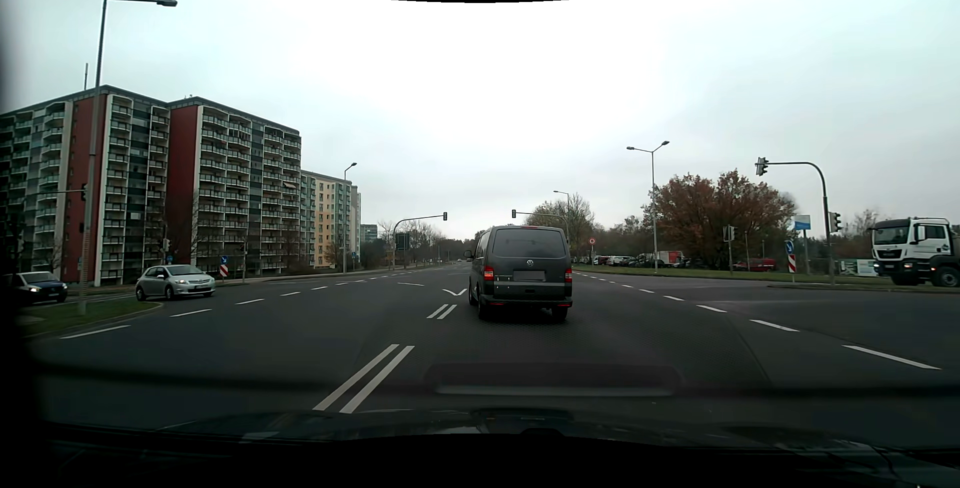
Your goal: Follow the waypoints while adhering to traffic rules and regulations
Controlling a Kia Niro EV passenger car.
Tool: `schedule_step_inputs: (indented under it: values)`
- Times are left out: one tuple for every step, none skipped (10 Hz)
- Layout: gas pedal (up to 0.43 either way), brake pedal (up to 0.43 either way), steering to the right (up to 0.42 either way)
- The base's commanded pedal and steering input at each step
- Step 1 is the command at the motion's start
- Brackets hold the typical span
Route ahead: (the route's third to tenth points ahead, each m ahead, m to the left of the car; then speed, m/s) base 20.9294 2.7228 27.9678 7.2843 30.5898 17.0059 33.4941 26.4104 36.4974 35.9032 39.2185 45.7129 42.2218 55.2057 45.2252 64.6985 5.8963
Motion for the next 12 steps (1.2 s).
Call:
schedule_step_inputs:
  values:
    - [0.220,0.000,0.000]
    - [0.220,0.000,0.000]
    - [0.220,0.000,0.000]
    - [0.220,0.000,0.000]
    - [0.220,0.000,0.000]
    - [0.220,0.000,0.000]
    - [0.220,0.000,0.000]
    - [0.209,0.000,-0.002]
    - [0.209,0.000,-0.004]
    - [0.209,0.000,-0.007]
    - [0.197,0.000,-0.010]
    - [0.197,0.000,-0.014]
